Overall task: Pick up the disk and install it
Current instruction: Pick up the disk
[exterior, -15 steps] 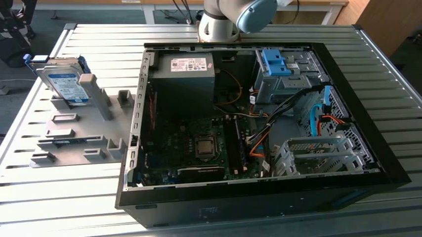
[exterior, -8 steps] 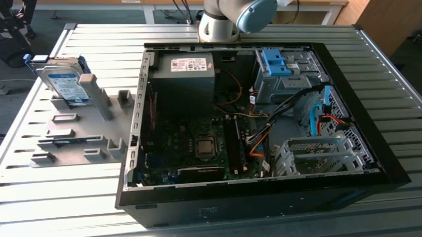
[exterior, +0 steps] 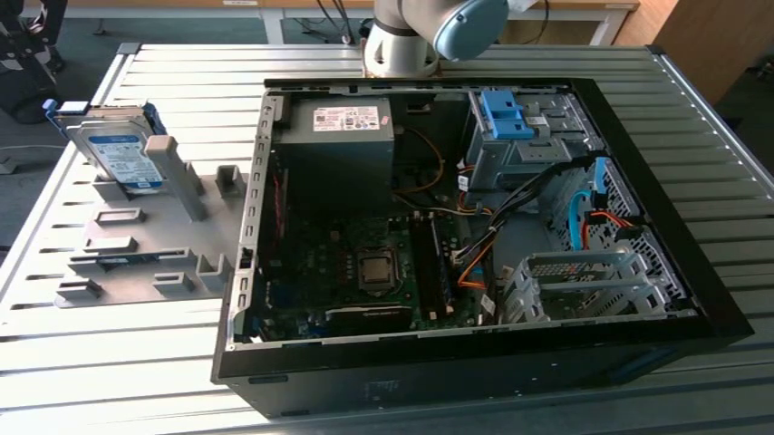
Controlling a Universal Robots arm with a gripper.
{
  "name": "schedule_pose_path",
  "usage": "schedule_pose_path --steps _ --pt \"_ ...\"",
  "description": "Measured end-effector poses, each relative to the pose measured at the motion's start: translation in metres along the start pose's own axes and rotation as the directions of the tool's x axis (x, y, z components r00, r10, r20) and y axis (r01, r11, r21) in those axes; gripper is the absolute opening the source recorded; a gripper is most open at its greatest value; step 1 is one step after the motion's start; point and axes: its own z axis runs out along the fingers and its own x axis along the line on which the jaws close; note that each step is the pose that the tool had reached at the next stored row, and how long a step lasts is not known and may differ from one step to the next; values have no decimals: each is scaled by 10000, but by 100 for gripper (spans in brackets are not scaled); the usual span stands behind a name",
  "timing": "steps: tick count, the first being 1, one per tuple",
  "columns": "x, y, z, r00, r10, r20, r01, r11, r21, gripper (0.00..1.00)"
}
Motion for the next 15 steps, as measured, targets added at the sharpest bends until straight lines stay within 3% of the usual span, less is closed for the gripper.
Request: schedule_pose_path --steps 15 --pt "0 0 0 9991 -425 -18 425 9991 -2 11"
